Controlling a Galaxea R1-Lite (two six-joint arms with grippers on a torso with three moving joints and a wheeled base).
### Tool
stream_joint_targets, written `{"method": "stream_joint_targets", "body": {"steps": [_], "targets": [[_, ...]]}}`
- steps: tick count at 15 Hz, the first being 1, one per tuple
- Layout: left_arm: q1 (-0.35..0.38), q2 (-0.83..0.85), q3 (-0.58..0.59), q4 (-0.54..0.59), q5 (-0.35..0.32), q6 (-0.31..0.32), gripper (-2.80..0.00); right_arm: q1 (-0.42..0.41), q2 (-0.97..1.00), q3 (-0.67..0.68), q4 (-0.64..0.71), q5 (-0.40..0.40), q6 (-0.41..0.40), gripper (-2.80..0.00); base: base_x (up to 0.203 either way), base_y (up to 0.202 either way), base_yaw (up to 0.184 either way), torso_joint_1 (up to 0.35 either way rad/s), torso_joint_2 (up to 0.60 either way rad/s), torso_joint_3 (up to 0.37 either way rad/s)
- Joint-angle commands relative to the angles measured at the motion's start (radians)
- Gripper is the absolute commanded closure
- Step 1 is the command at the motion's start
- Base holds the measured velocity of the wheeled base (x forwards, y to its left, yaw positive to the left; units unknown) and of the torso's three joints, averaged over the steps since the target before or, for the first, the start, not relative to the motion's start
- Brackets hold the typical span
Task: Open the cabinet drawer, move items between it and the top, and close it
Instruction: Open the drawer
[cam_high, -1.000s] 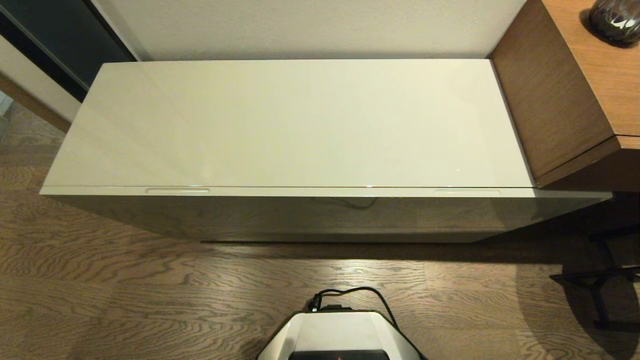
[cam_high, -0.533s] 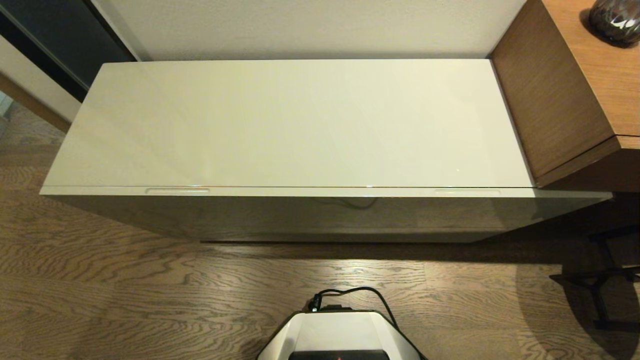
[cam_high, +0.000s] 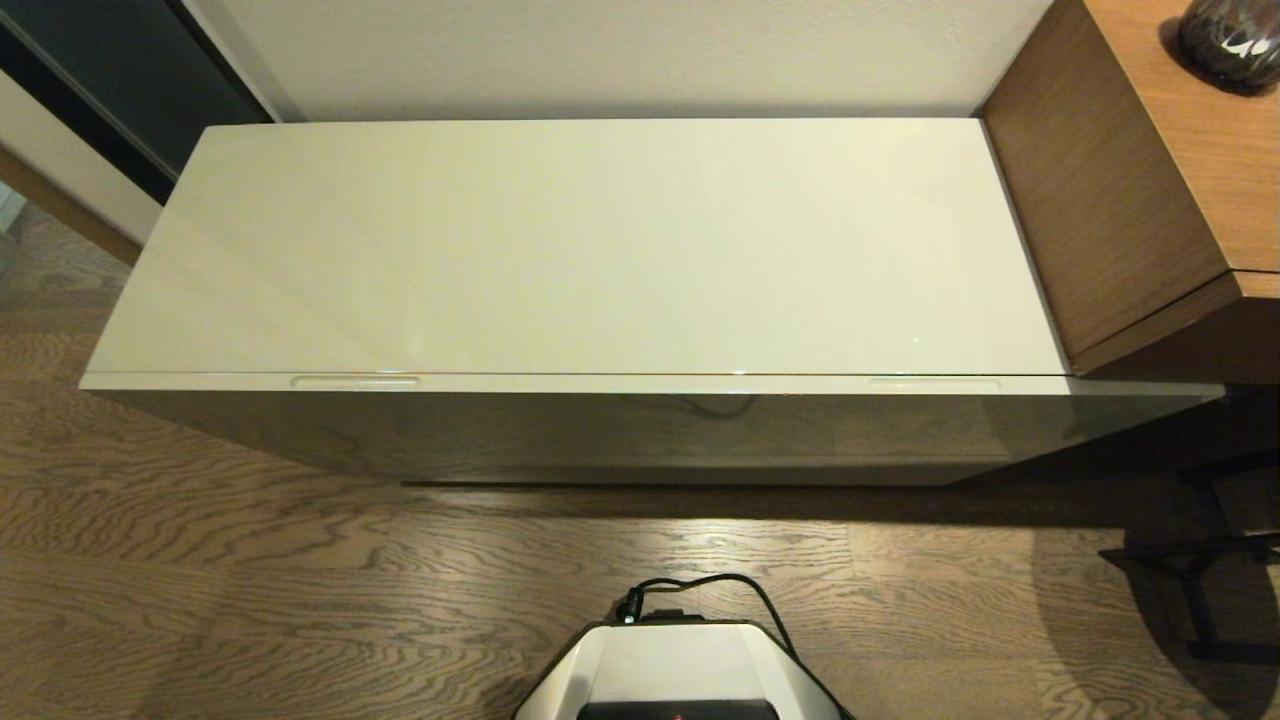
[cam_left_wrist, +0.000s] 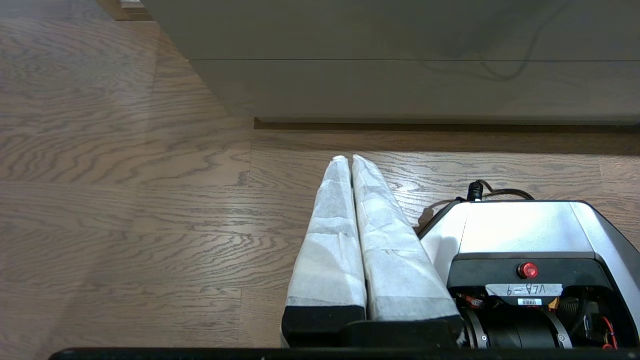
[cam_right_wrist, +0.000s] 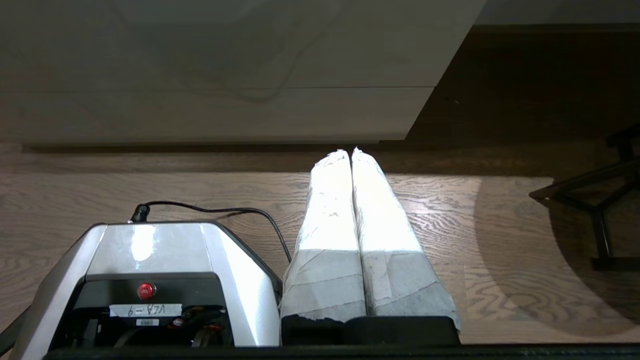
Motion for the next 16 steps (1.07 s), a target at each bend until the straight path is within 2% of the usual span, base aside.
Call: {"method": "stream_joint_targets", "body": {"steps": [1, 5, 6, 8, 10, 13, 16], "targets": [[0.0, 0.002, 0.0, 0.0, 0.001, 0.0, 0.0, 0.0, 0.0, 0.003, -0.002, -0.003, 0.0, 0.0, 0.0, 0.0, 0.0, 0.0, 0.0, 0.0], [0.0, 0.002, 0.0, 0.0, 0.001, 0.0, 0.0, 0.0, -0.001, 0.001, -0.023, -0.007, -0.01, 0.0, 0.0, 0.0, 0.0, 0.0, 0.0, 0.0], [0.0, 0.002, 0.0, 0.0, -0.001, 0.0, 0.0, 0.0, -0.001, -0.025, -0.039, -0.029, -0.032, 0.0, 0.0, 0.0, 0.0, 0.0, 0.0, 0.0], [0.0, 0.002, 0.0, 0.0, -0.001, 0.0, 0.0, 0.0, -0.001, -0.181, -0.008, -0.076, -0.055, 0.0, 0.0, 0.0, 0.0, 0.0, 0.0, 0.0], [0.0, 0.002, 0.0, 0.0, -0.001, 0.0, 0.0, 0.0, 0.0, -0.388, 0.124, -0.095, -0.059, 0.0, 0.0, 0.0, 0.0, 0.0, 0.0, 0.0], [0.0, 0.002, 0.0, 0.0, -0.001, 0.0, 0.0, -0.001, 0.048, -0.797, 0.506, -0.076, -0.037, 0.0, 0.0, 0.0, 0.0, 0.0, 0.0, 0.0], [0.0, 0.002, 0.0, 0.0, -0.001, 0.0, 0.0, -0.021, 0.334, -1.06, 0.686, -0.061, 0.164, 0.0, 0.0, 0.0, 0.0, 0.0, 0.0, 0.0]]}}
